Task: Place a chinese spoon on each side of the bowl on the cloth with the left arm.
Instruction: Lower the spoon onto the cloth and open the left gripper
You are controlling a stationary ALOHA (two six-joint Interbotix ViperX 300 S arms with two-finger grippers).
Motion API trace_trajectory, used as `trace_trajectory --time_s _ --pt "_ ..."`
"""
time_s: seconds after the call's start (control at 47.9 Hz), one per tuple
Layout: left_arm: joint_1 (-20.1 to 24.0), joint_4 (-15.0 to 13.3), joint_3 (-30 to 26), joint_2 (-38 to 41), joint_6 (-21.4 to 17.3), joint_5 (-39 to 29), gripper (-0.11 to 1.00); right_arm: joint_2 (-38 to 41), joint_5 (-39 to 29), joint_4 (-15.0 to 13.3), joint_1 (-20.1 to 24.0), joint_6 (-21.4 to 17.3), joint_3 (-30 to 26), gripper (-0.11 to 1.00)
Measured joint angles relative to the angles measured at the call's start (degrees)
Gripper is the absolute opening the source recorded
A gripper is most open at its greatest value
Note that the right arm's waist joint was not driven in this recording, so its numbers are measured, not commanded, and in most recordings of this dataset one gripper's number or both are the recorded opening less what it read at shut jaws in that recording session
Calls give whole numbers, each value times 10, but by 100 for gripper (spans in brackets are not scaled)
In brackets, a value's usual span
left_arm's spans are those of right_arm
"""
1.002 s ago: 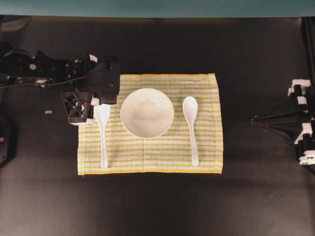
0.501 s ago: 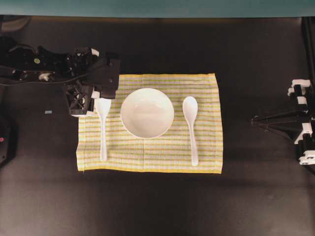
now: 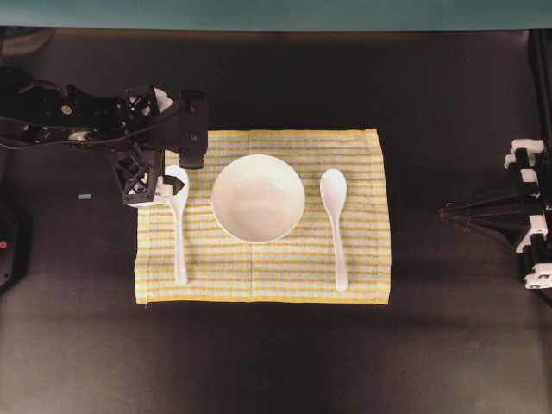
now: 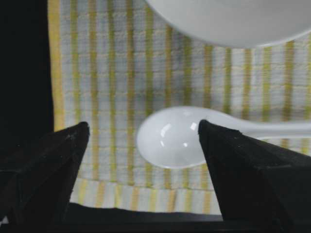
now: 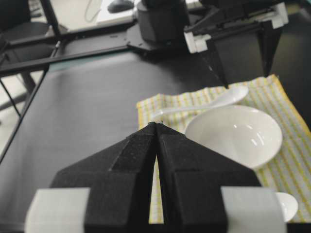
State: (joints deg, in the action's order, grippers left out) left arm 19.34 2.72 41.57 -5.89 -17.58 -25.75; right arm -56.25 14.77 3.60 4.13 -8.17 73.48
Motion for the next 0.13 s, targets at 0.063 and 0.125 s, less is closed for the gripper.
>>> trace_trajectory --time_s 0.063,0.125 --pt "-9 0 -2 -14 4 -4 88 0 1 0 0 -1 0 0" --pt "-24 0 -10 -33 12 -11 88 0 1 0 0 -1 0 0"
